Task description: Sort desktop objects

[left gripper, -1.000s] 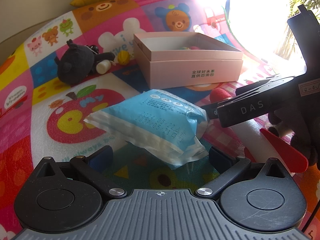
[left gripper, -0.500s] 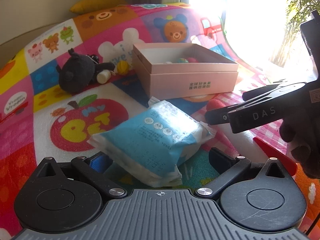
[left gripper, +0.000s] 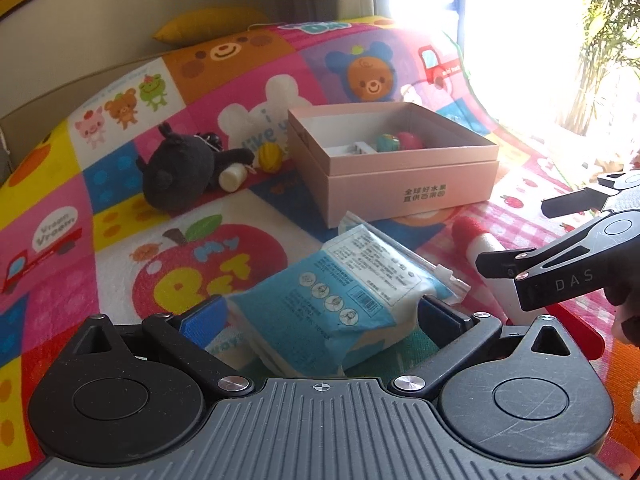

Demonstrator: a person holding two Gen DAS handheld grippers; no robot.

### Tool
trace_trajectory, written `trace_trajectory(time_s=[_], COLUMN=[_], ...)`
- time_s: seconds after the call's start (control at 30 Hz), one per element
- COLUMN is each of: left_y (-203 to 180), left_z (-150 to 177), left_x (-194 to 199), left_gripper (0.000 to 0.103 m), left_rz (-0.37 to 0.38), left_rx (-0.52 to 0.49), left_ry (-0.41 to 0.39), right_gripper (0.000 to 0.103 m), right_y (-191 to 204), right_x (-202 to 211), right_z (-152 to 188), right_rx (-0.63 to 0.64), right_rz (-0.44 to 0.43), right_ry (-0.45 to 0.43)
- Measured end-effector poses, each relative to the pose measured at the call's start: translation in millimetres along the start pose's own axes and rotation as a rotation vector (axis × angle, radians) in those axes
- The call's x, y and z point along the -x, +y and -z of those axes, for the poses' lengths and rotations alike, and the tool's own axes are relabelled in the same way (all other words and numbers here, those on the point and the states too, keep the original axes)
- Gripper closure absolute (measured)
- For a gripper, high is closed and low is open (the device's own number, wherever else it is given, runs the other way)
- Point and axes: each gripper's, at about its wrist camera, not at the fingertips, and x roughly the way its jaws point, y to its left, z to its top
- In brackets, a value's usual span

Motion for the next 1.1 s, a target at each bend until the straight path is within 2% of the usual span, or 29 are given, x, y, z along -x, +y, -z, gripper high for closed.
trace_trajectory(time_s=[0.07, 0.23, 0.33, 0.43, 0.5, 0.7, 0.83, 0.93, 1.0, 1.07, 1.1], left_y=[0.2, 0.6, -2.9, -7.1, -9.0, -18.8, -22.0, -17.9, -13.4, -9.1, -7.6], left_z=[-2.9, -7.8, -5.5, -2.3, -0.9, -0.1, 1.3, 1.1, 0.8, 0.4, 0.2], left_x=[2.5, -8.1, -16.0, -16.4, -13.9, -3.8, -2.8, -1.6, -0.1, 0.9, 1.6], left_gripper=[0.0, 0.0, 0.0, 0.0, 0.0, 0.0, 0.0, 0.0, 0.0, 0.0, 0.0], left_rz=[-0.01, 0.003, 0.021, 0.049, 0.07, 0.124, 0.113, 0.095, 0.085, 0.08, 0.078], left_rx=[-0.016, -0.052, -0.059, -0.058, -0.049, -0.047, -0.054, -0.048, -0.035, -0.017, -0.011], left_ry=[-0.017, 0.0, 0.032, 0.053, 0.062, 0.071, 0.073, 0.07, 0.062, 0.057, 0.053], right_gripper=[0.0, 0.0, 0.0, 0.0, 0.0, 0.0, 0.0, 0.0, 0.0, 0.009, 0.021], right_y=[-0.9, -6.6, -8.8, -19.4, -26.4, -20.2, -13.7, -20.5, -21.3, -12.7, -7.6], right_x=[-0.8, -3.6, -7.7, -16.4, -18.6, -18.7, -19.8, -14.6, -2.3, 8.6, 10.8], right_z=[0.0, 0.7, 1.9, 5.6, 7.7, 10.8, 11.7, 7.8, 8.2, 7.2, 6.2], right_rx=[0.015, -0.009, -0.037, -0.132, -0.185, -0.165, -0.132, -0.166, -0.191, -0.163, -0.141], right_rz=[0.034, 0.026, 0.005, -0.061, -0.091, -0.071, -0.042, -0.088, -0.137, -0.124, -0.112], right_ry=[-0.004, 0.012, 0.034, 0.094, 0.103, 0.096, 0.095, 0.106, 0.075, 0.051, 0.052])
